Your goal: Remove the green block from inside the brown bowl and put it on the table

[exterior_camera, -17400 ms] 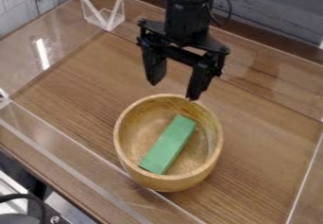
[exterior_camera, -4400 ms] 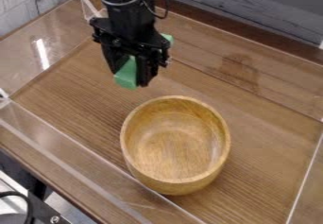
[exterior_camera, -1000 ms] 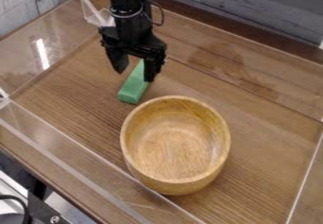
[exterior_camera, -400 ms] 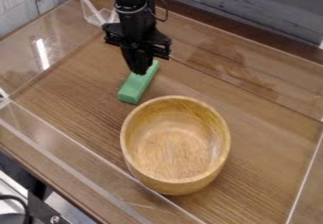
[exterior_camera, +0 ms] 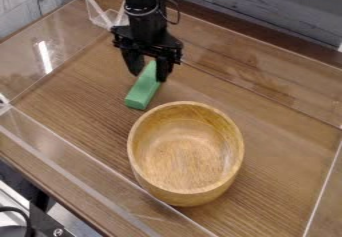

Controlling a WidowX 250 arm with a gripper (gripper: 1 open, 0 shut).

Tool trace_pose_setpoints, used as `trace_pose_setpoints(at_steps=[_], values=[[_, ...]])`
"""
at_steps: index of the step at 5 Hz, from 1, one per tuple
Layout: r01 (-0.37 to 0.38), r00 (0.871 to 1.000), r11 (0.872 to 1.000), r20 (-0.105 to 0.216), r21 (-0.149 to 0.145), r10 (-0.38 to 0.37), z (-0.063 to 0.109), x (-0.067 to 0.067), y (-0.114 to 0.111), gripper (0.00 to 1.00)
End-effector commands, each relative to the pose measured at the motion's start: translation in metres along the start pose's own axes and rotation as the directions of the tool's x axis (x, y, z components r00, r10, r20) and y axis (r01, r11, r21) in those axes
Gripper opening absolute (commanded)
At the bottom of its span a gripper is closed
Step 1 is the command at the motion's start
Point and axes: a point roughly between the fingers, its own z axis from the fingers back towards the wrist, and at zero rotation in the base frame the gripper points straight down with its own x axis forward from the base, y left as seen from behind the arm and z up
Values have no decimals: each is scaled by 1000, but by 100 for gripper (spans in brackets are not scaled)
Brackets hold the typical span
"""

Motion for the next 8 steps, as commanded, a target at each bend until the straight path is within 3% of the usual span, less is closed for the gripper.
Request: trace_pose_setpoints(at_steps=[1,2,8], values=[[16,998,1000,58,11,-16,12,16,-2,0],[17,998,1000,59,12,-18,10,19,-2,100],[17,998,1000,63,-14,-16,10,37,-18,100]])
